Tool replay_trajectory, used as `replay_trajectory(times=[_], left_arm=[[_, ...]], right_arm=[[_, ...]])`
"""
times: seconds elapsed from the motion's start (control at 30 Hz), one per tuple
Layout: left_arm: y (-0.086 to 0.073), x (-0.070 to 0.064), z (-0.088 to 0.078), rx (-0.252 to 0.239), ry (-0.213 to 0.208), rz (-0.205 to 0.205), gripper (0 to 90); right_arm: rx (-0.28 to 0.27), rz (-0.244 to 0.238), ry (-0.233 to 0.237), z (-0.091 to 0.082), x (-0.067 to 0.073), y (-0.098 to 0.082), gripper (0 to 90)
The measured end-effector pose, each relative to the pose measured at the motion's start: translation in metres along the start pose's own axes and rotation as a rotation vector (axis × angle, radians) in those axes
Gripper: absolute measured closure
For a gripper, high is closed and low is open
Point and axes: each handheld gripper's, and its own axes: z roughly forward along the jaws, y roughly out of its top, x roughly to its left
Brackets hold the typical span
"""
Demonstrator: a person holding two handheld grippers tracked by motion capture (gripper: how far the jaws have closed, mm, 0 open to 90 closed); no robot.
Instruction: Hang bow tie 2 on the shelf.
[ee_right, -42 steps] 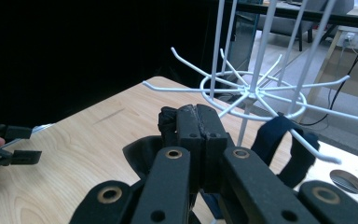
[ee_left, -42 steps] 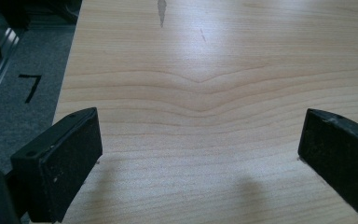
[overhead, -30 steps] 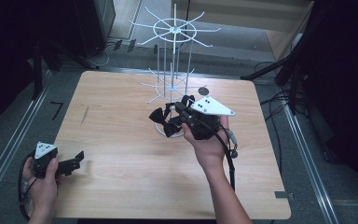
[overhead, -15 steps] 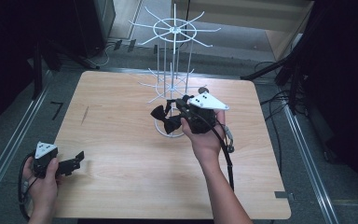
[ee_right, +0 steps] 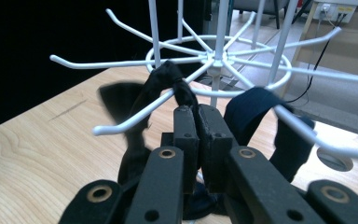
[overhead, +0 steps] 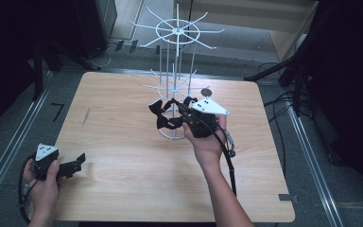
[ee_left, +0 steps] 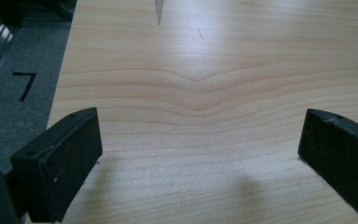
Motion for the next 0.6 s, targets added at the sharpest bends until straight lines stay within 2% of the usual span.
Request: replay_trajectory(times=[0.17,0.2,0.23,0.47,0.6], left_arm=[[0.000,0.000,0.000,0.000,0.001,0.000,0.0],[0.000,0.000,0.000,0.000,0.000,0.000,0.0],[0.000,0.000,0.000,0.000,0.000,-0.001,0.0],[0.000,0.000,0.000,0.005,0.002,0.002,0.0],[0.000,0.000,0.000,0.003,0.003,0.002,0.0]], right_arm=[[-0.001,0.005,0.005,0.000,-0.003,-0.005,76.3],[0.001,0.009,0.005,0.000,-0.004,-0.007,71.1],[0.001,0.009,0.005,0.000,-0.004,-0.007,71.1],[0.025,0.024,-0.028,-0.001,-0.009,-0.015,54.2],[0.034,0.025,-0.034,-0.003,-0.011,-0.019,48.6]])
